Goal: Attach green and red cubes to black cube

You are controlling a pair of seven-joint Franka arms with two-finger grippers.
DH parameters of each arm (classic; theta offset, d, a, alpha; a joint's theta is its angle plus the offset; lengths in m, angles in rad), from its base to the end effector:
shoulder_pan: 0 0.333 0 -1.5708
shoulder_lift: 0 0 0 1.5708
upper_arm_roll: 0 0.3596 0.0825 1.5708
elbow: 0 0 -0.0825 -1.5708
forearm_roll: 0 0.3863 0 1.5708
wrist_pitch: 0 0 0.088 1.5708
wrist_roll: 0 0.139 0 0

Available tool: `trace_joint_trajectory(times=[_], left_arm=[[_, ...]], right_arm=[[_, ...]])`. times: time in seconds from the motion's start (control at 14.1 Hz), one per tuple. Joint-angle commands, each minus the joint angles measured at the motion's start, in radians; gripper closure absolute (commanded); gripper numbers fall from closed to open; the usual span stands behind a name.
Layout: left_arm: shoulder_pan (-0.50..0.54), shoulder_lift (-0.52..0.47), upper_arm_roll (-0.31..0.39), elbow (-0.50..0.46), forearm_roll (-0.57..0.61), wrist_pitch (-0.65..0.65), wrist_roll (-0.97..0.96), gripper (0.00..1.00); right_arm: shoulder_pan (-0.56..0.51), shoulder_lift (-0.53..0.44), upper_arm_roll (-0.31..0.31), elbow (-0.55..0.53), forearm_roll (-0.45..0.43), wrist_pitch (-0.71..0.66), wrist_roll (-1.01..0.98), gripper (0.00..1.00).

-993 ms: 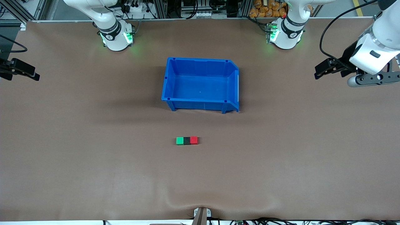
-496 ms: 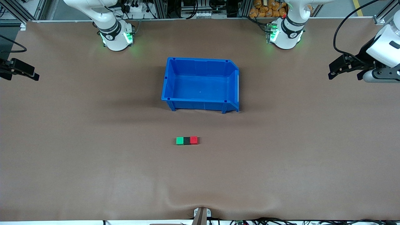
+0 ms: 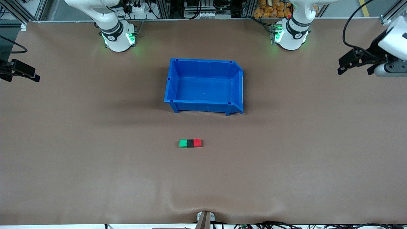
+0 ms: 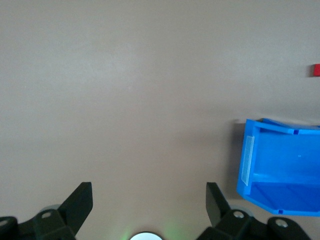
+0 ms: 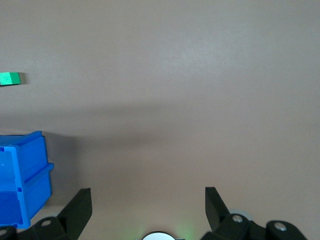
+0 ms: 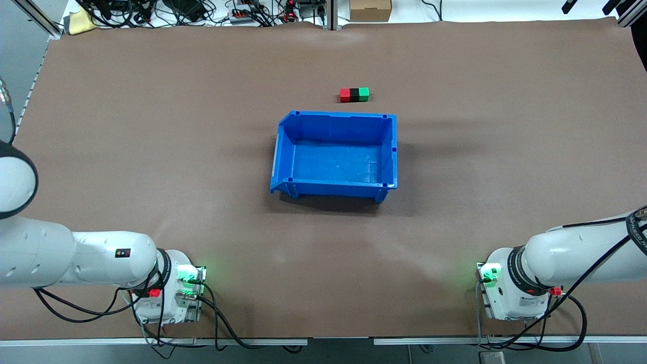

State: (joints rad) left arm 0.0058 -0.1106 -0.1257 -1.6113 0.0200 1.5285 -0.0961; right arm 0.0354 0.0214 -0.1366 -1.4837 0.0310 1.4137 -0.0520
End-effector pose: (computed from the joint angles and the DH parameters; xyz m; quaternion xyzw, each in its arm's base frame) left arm 0.5101 -0.0629 0.6720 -0.9997 0.0111 -0.0152 0.0154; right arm 0.5429 -0.0495 0.6521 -0.9986 0.0229 0.0444 0.0174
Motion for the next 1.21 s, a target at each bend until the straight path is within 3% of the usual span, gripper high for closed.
trace_joint_trajectory(times=[0.0, 0.35, 0.57, 1.13], left_arm=[[-0.024, -0.078, 0.026, -0.081, 0.018, 0.001, 0.003, 0.0], [-0.043, -0.133, 0.043, -0.131, 0.017, 0.002, -0.008, 0.0], [-0.033, -0.051, 0.078, -0.047, 0.018, -0.001, 0.007, 0.0], [-0.043, -0.043, 0.074, -0.03, 0.038, -0.042, 0.006, 0.0]], right_arm=[[0.003, -0.006, 0.002, 0.01, -0.011, -0.013, 0.009, 0.0], [0.001, -0.006, 0.002, 0.01, -0.013, -0.012, 0.011, 0.0], [0.001, -0.004, 0.002, 0.013, -0.014, -0.012, 0.011, 0.0], [-0.003, -0.003, 0.0, 0.014, -0.019, -0.012, 0.011, 0.0]])
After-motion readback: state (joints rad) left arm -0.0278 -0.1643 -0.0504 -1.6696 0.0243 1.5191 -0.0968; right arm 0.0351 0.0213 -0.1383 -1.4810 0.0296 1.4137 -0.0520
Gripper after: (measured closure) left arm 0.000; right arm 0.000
